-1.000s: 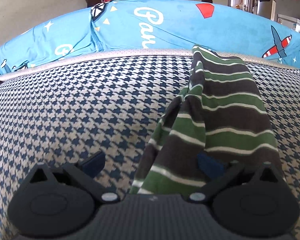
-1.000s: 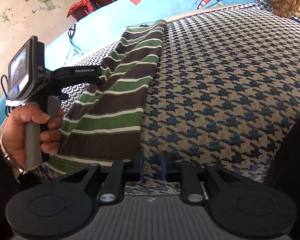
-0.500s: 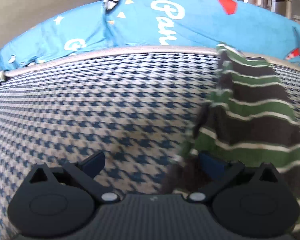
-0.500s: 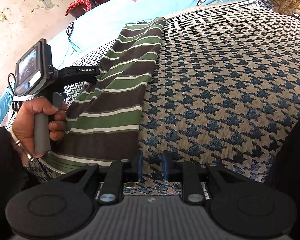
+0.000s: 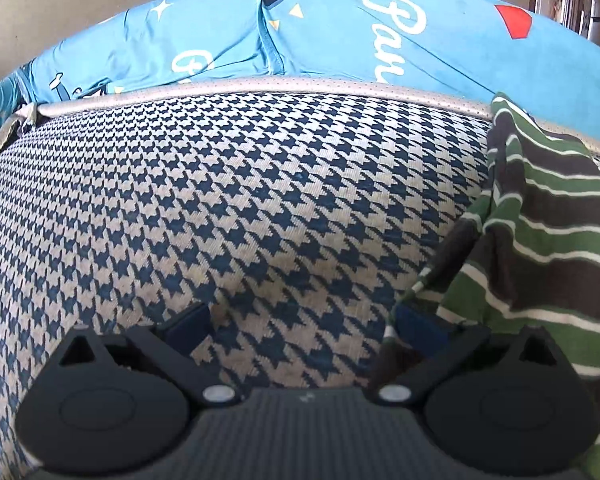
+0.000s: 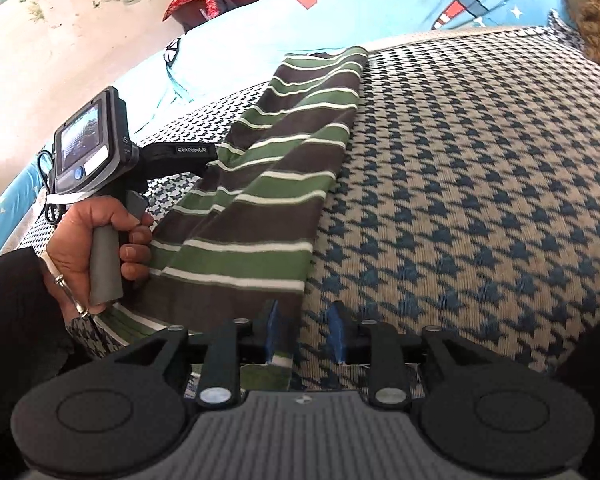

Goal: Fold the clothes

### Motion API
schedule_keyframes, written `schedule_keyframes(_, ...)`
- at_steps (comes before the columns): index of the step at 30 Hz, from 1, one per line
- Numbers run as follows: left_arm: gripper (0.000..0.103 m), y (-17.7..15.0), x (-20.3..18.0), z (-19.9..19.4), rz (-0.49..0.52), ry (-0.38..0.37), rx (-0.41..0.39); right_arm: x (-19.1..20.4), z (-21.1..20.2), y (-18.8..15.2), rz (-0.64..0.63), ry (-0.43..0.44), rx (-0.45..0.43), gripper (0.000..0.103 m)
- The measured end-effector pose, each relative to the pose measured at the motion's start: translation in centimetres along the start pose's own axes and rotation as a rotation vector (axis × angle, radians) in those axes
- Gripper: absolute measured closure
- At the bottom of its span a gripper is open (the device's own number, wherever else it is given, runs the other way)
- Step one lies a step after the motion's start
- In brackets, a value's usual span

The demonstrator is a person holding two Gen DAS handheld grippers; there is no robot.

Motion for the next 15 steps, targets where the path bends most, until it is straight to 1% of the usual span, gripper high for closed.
schedule_keyframes(3, 0.0, 0.1, -0.2, -0.2, 0.025, 0.013, 0.001, 0.0, 0.3, 1.0, -0.027, 0.001, 0.011, 0.072)
schedule_keyframes(6, 0.0, 0.4, -0.4, -0.5, 0.025, 0.008, 0.02, -0.1, 0.6, 2.4, -0.052, 0.005, 0.001, 0.072)
schedule_keyframes(10, 0.0, 0.9, -0.5, -0.8, 0.035, 0.006, 0.039, -0.6, 1.2, 4.4, -0.045, 0.007, -0.005, 0.072)
schedule_keyframes(15, 0.0, 1.4, -1.0, -1.5, 0.052, -0.039, 0.05, -0.7, 2.0, 6.4, -0.06, -0.004, 0.0, 0.072)
Point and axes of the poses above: each gripper's, at about its wrist camera, not at the fingertips, and z roughly the way its jaws point, x to its left, y to its top, the point moved 7 cm from there along z, roughly the way its jaws point, and after that the axes turned 10 degrees about z, right-handed, at the moved point
